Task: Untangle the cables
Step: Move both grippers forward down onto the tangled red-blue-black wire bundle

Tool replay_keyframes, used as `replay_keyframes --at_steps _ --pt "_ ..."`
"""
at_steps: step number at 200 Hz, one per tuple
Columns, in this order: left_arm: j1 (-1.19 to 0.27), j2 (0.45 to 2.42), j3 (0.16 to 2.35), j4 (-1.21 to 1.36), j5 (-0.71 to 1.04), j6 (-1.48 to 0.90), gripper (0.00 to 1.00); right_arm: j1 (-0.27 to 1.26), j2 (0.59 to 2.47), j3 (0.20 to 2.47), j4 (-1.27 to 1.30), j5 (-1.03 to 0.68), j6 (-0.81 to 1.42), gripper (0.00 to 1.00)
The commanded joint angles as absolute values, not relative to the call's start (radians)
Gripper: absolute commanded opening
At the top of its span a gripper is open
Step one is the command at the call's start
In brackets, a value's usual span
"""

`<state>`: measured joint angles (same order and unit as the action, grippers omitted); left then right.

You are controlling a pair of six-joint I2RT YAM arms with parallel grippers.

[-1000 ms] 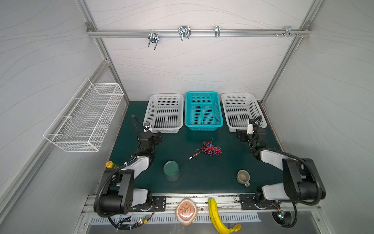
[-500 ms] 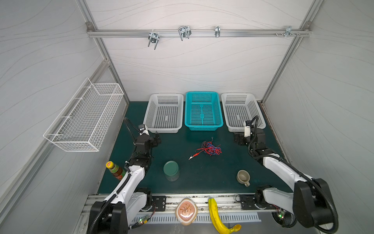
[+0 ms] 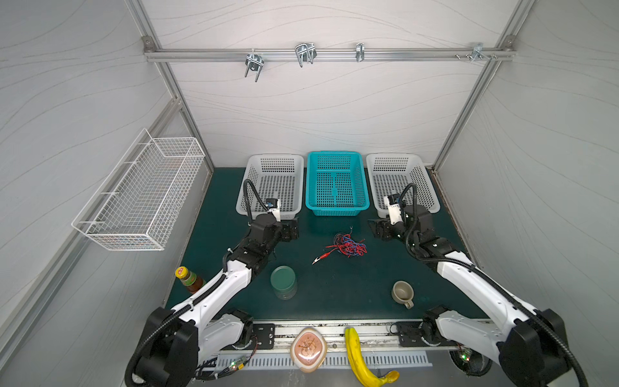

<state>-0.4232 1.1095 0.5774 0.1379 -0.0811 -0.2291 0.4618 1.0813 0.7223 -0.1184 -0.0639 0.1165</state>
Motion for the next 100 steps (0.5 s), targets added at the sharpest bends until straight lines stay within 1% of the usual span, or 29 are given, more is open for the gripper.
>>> replay_keyframes --at_steps 1,21,30,52,73,100 --pt "-0.493 1.168 0.624 0.206 -0.062 -0.256 1.00 0.523 1.123 0.765 -0.216 -0.105 0.133 0.77" --pt "-0.552 1.230 0.633 0.252 -0.068 -0.275 1.00 0.561 1.146 0.766 -0.225 -0.104 0.139 0.69" --pt "-0.582 1.258 0.639 0.270 -0.085 -0.274 1.00 0.571 1.155 0.761 -0.220 -0.112 0.143 0.63" --pt "-0.656 1.319 0.652 0.326 -0.116 -0.226 1.00 0.584 1.181 0.748 -0.202 -0.137 0.151 0.51" --pt "-0.687 1.367 0.681 0.339 -0.115 -0.212 1.00 0.596 1.224 0.749 -0.181 -0.146 0.153 0.46" --pt "-0.697 1.402 0.701 0.359 -0.089 -0.207 0.99 0.599 1.280 0.753 -0.132 -0.148 0.166 0.43"
